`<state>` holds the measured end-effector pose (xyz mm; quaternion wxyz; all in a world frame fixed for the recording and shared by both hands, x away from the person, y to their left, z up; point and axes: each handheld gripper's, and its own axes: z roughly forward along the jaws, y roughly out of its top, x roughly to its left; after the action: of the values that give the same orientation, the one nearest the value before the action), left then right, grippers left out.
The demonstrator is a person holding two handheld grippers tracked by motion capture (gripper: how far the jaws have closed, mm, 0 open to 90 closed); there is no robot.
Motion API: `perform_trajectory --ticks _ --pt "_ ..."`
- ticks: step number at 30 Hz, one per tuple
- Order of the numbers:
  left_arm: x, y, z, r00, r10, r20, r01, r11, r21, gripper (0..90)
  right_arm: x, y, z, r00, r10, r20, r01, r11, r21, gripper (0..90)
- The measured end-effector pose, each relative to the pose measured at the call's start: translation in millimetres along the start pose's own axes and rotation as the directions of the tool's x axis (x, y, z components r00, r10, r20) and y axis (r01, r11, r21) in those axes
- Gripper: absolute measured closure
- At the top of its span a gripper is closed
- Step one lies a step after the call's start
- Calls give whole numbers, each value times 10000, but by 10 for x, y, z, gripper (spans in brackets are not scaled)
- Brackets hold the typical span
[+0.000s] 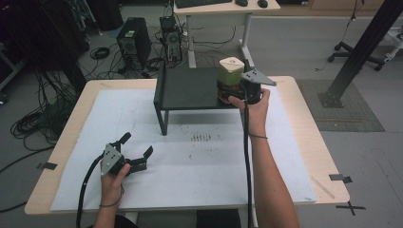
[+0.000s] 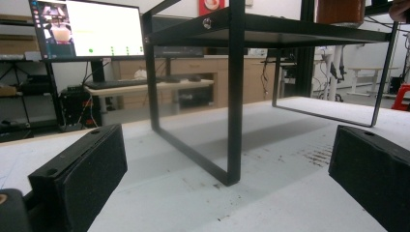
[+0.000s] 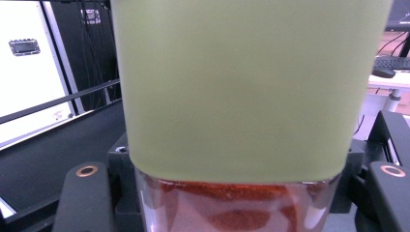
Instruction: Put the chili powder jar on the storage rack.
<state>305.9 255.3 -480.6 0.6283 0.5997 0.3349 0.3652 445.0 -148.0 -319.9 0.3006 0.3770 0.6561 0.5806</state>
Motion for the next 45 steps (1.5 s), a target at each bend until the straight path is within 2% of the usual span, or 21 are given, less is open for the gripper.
perform_trajectory --ticks 7,13,28,45 --pt "0 0 0 10000 -4 3 4 10000 -1 4 -7 -16 4 10000 -18 10 18 10000 22 304" --pt "-1 0 0 10000 0 -1 0 10000 -8 4 9 -33 -6 9994 -340 89 340 9994 33 305" --pt "-5 0 -1 10000 66 3 -66 10000 -21 4 7 -44 -3 9995 -321 75 322 9995 -45 305" --pt "9 1 4 9999 -132 -37 132 9999 38 4 0 -59 -2 9996 -291 40 291 9994 -175 305"
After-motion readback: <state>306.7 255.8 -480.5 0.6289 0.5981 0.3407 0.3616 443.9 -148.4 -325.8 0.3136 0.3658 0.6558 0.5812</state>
